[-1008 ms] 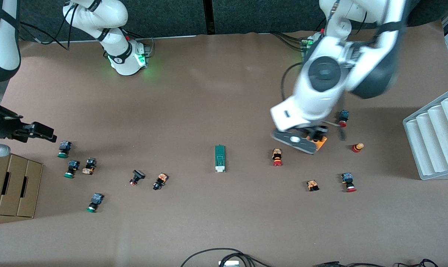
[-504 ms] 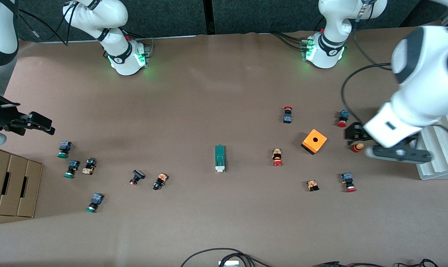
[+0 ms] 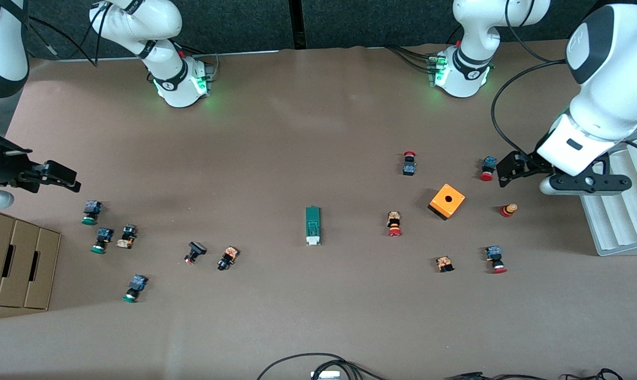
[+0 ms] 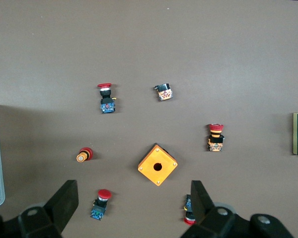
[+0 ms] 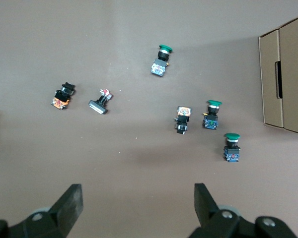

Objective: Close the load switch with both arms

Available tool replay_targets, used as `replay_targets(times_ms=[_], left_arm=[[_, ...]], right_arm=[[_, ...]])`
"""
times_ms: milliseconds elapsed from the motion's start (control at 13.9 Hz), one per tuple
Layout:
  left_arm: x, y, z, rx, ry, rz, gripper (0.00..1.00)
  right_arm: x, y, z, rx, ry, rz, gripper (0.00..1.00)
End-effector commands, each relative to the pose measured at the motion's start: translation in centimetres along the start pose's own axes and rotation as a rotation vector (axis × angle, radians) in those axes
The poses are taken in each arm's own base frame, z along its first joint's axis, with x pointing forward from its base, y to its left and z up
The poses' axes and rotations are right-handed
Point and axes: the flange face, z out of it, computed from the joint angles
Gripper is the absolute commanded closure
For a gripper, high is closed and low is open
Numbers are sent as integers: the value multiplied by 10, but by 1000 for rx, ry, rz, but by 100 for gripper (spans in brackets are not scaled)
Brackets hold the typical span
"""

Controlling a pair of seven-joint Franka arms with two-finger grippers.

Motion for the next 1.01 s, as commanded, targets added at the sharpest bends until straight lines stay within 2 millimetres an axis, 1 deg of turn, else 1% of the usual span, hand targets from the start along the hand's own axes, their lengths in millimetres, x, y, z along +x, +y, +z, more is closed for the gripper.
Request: replay_targets(times_ms=[0, 72, 144, 288, 432, 504, 648, 792, 936], left_arm=[[3, -18, -2, 0, -31, -45, 0], [4, -29, 5, 3, -50, -61, 0], [11, -38, 7, 0, -47, -75, 0], [34, -35, 16, -3, -37, -81, 0], [35, -41, 8, -7, -23, -93, 0], [35, -39, 10, -5, -25, -92, 0], [35, -41, 7, -5, -20, -95, 0], [35, -40, 7, -6, -19, -94, 0], [35, -41, 7, -5, -20, -94, 0]], right_arm=[[1, -5, 7, 18, -17, 4, 0], [2, -5, 9, 13, -18, 2, 0], [4, -4, 11, 8, -18, 1, 0], [4, -1, 6, -1, -11, 3, 0], [4, 3, 4, -1, -7, 6, 0], [4, 4, 1, -1, -1, 6, 0], [5, 2, 1, -1, -3, 6, 0], [5, 6, 1, 0, -3, 10, 0], [5, 5, 1, -1, -1, 9, 0]])
